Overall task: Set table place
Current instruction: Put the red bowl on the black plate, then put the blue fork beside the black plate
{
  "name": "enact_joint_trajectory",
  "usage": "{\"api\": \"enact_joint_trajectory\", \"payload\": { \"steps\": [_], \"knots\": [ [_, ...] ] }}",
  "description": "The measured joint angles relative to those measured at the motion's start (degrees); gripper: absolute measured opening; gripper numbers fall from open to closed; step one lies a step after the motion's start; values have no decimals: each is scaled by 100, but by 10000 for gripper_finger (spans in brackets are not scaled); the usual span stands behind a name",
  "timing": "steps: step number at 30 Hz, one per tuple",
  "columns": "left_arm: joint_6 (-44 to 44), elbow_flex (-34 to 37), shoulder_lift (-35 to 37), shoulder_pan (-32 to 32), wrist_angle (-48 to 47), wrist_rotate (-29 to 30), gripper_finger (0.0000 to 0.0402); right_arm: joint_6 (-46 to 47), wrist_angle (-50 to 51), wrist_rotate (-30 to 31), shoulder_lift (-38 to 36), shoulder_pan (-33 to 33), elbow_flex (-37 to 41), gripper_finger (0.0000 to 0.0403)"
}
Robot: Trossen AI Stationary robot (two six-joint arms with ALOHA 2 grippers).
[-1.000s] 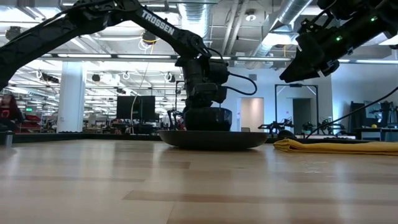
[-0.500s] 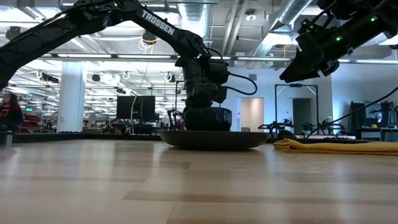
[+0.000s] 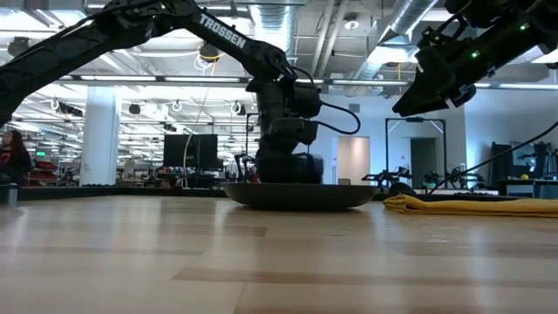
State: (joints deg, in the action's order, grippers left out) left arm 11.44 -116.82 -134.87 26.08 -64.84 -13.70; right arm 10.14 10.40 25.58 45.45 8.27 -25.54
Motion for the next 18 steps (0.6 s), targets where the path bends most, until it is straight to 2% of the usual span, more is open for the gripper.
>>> {"api": "enact_joint_trajectory", "payload": {
  "steps": [6,18],
  "knots": [
    [-12,-1,0,-60,-22,-23,129,-1,5,0,0,0,0,221],
    [-260,-370,17,-67,76,-95,129,1,8,0,0,0,0,221]
  ]
}}
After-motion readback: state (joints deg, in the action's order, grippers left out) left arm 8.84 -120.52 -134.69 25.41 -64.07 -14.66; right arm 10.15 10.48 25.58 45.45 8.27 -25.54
